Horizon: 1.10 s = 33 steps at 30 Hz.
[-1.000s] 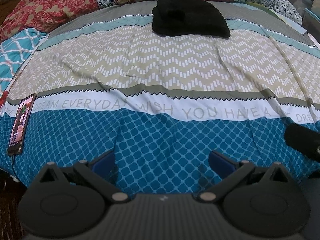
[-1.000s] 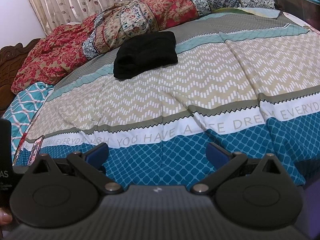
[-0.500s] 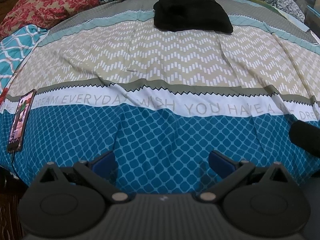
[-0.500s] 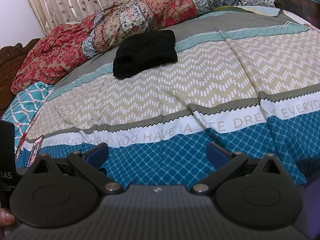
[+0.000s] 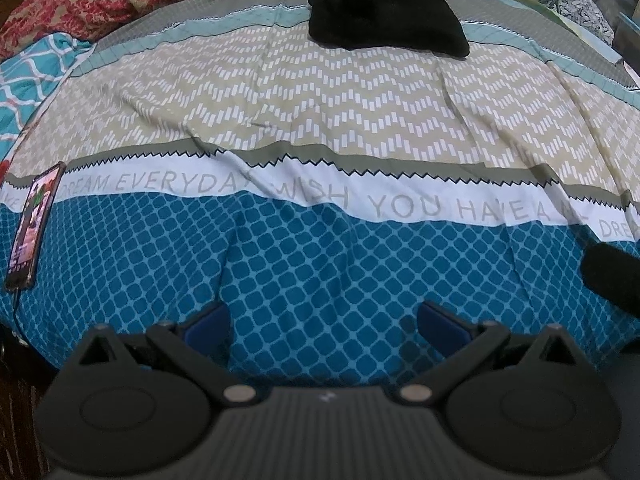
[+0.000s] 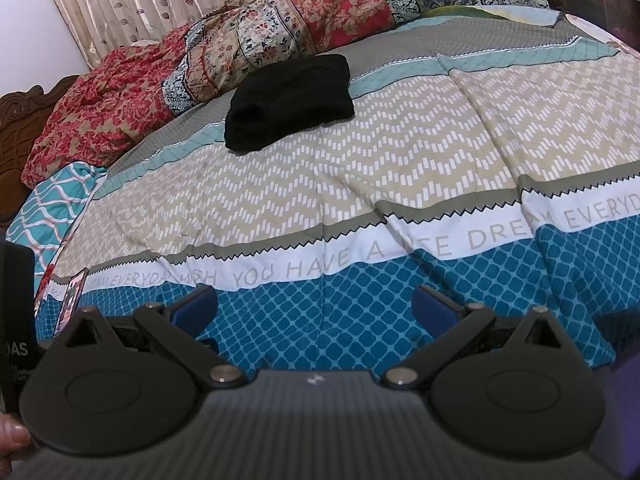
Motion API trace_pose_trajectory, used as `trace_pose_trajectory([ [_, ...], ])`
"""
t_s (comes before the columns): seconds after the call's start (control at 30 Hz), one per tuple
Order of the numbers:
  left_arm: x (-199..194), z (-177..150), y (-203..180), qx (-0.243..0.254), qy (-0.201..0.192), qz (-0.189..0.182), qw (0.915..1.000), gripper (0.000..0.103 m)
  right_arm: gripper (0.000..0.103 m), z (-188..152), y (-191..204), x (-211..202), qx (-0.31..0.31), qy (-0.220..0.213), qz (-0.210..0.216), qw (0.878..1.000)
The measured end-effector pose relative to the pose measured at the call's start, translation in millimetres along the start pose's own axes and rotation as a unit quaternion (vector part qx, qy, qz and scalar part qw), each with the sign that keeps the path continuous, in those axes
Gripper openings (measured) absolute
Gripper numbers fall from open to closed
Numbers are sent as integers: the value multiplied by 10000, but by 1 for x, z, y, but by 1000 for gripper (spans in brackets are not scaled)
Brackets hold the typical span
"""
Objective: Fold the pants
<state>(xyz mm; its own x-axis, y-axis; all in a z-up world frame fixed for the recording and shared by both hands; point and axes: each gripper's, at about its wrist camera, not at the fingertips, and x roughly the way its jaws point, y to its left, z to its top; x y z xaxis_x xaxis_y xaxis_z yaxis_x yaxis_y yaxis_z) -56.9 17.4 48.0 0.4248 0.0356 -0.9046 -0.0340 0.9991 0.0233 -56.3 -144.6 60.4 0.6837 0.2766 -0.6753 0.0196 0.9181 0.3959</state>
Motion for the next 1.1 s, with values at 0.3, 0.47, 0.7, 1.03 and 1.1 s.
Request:
trace_pose_trajectory([
  [0.3,4,-1,3,-86,94,-22,9999,103,103,-1,1,1,-2,25,2,10000],
  [0.47,6,-1,4,-112,148,-36,9998,103,103,-1,1,1,-6,42,4,10000],
  [0.7,8,-1,7,-171,206,-47,9996,103,103,-1,1,2,-4,67,9,10000],
  [1.03,9,-2,7,-188,218,-48,9996,103,103,-1,0,2,-4,89,14,10000],
  [1.1,9,-2,7,-190,223,-44,9996,103,103,-2,0,2,-9,87,16,10000],
])
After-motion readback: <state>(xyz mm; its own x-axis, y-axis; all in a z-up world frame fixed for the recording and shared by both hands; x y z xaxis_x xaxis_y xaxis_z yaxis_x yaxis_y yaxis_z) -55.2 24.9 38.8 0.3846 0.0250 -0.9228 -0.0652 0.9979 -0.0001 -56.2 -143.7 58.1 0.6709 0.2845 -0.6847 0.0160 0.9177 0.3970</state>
